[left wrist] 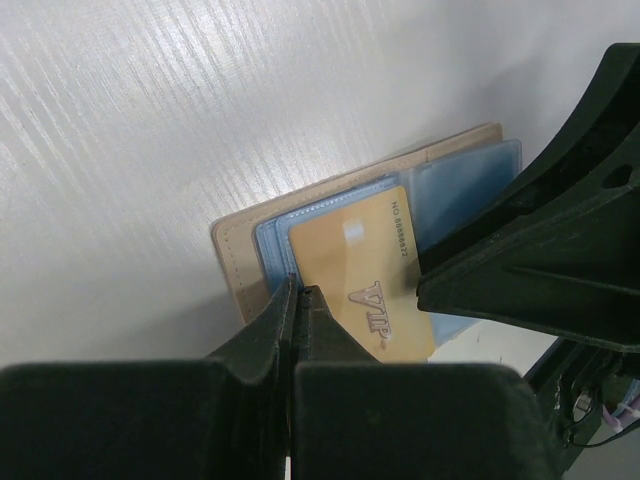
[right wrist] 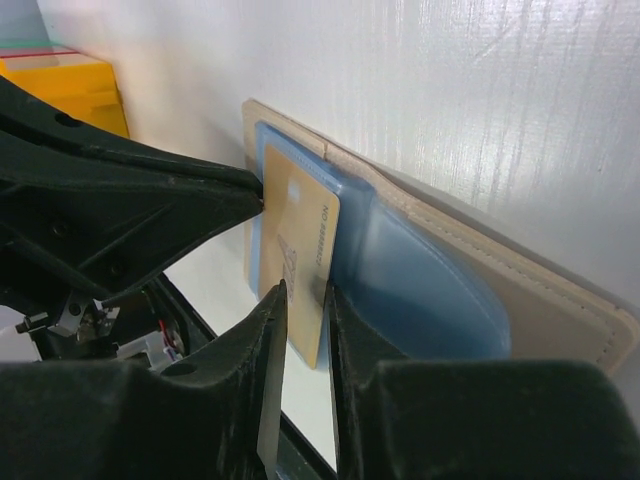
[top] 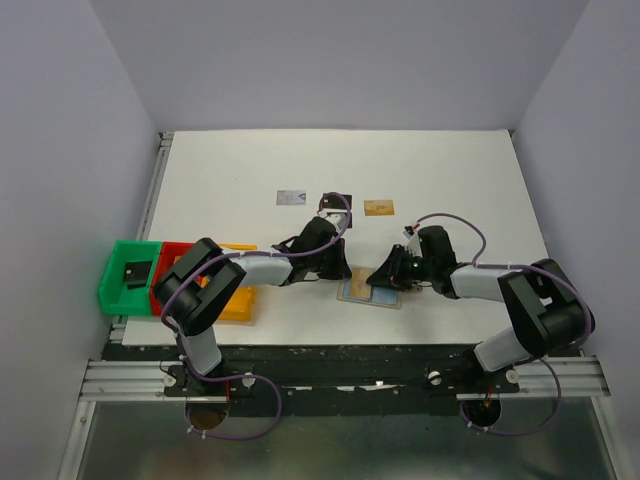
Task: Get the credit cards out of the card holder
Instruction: Remove the credit card from the card holder.
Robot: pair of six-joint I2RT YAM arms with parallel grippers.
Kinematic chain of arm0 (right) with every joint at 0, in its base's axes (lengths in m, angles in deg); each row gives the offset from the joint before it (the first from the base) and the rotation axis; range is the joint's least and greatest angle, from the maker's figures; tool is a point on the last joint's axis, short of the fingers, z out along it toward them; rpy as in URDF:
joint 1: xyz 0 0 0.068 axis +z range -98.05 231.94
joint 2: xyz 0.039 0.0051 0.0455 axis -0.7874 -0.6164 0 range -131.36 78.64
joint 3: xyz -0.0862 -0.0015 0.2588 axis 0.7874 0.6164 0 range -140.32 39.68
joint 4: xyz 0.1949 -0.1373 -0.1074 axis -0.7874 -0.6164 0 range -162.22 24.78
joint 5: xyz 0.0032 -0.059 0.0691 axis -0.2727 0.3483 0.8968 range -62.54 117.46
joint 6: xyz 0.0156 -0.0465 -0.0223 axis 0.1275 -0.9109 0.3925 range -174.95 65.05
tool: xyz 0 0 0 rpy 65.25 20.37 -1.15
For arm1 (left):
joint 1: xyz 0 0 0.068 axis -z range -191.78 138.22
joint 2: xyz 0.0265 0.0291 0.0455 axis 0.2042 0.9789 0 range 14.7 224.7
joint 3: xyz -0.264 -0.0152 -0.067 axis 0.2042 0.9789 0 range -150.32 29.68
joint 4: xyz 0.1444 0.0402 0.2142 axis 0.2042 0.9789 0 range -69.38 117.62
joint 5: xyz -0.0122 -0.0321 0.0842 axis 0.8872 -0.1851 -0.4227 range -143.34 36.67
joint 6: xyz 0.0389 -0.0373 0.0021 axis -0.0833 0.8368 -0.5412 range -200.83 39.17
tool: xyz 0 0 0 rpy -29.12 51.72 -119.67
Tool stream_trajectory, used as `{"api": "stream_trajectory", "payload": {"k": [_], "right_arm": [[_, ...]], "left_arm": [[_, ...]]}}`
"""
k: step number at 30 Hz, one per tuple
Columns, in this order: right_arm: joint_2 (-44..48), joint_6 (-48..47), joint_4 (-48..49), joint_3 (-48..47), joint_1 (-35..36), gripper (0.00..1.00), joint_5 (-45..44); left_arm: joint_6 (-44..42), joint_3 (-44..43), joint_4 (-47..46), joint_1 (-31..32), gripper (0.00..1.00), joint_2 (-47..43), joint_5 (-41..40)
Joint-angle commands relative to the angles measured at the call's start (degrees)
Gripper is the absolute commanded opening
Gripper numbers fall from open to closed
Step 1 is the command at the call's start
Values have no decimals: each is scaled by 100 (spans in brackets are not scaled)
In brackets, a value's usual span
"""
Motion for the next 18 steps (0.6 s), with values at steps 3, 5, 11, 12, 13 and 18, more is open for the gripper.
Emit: {"api": "stream_trajectory", "payload": {"k": [3, 5, 11, 12, 13, 18], "right_arm": [[-334, 267, 686, 27, -9, 30, 352], [-387, 284, 730, 53, -1, 30, 353], [-519, 197, 686, 88, -1, 31, 309], [-528, 223, 747, 123, -9, 31, 309], [-537, 266, 861, 158, -1, 31, 335], [-721, 574, 1818, 299, -1, 31, 721]], "left_arm": [[48, 96, 215, 132, 0, 98, -257], [66, 131, 215, 141, 0, 89, -275], [92, 184, 215, 150, 0, 63, -328], [101, 184, 215, 141, 0, 72, -328], [101, 193, 215, 141, 0, 72, -328], [127, 210, 189, 158, 0, 107, -310]]}}
